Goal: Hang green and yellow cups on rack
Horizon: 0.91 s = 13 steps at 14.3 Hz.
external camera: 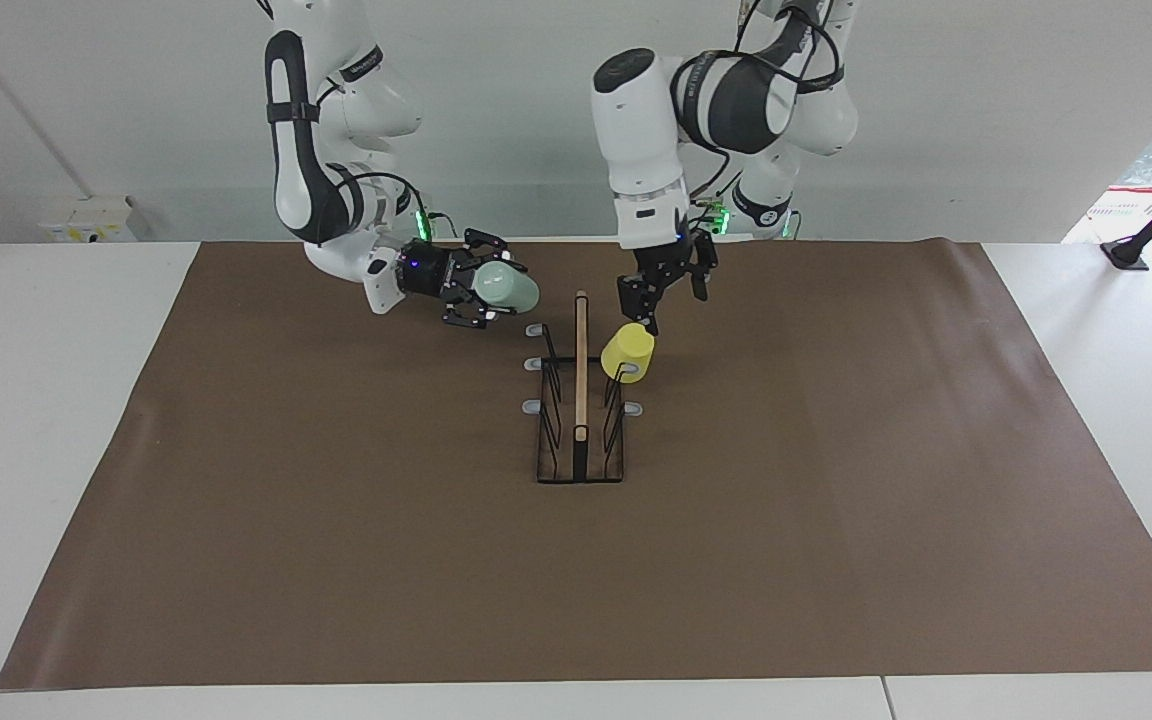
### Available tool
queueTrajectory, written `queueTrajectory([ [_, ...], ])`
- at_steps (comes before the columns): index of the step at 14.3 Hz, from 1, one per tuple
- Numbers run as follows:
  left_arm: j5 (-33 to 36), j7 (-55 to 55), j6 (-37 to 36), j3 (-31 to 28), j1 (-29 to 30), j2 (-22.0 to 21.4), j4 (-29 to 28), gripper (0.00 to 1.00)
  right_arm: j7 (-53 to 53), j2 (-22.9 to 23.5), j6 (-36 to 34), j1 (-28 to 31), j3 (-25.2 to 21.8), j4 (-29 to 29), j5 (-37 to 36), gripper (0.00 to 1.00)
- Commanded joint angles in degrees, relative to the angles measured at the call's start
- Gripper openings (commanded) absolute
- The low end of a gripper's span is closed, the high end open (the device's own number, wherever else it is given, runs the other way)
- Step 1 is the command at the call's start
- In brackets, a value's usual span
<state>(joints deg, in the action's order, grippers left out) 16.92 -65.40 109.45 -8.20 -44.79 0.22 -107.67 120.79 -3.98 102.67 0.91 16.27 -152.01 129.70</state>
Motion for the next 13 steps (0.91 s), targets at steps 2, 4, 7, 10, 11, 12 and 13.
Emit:
queueTrajectory([
  [2, -8.46, 23.33, -0.03, 0.38, 9.87, -1.89, -1.23, 1.00, 3.93, 4.24, 0.07, -0.56, -0.19, 2.42, 1.43, 0.00],
  [4, -13.21, 35.81, 0.41, 0.38, 16.37, -1.89, -1.22, 1.00, 5.94, 4.68, 1.03, -0.56, -0.19, 2.33, 1.43, 0.00],
  [7, -18.75, 49.88, 0.50, 0.38, 25.16, -1.72, -0.87, 1.00, 7.09, 6.52, 1.21, -1.34, -0.10, 2.77, 1.52, 0.00],
  [10, -20.96, 60.88, -0.29, 0.38, 32.12, -1.54, 0.26, 1.00, 4.91, 6.26, 1.47, -1.79, -0.10, 4.70, 1.61, 0.00],
  [11, -21.05, 62.22, -0.90, 0.29, 33.27, -1.63, 1.14, 1.00, 2.98, 5.91, 1.65, -1.79, -0.10, 5.05, 1.43, 0.00],
  [12, -21.05, 62.93, -2.65, 0.21, 33.97, -1.63, 2.63, 1.00, 2.44, 5.82, 2.70, -1.70, -0.10, 5.41, 1.08, 0.00],
  [13, -20.97, 64.76, -5.10, 0.03, 34.42, -1.37, 4.82, 1.00, 2.26, 5.82, 3.05, -1.70, -0.18, 6.02, 0.82, 0.00],
])
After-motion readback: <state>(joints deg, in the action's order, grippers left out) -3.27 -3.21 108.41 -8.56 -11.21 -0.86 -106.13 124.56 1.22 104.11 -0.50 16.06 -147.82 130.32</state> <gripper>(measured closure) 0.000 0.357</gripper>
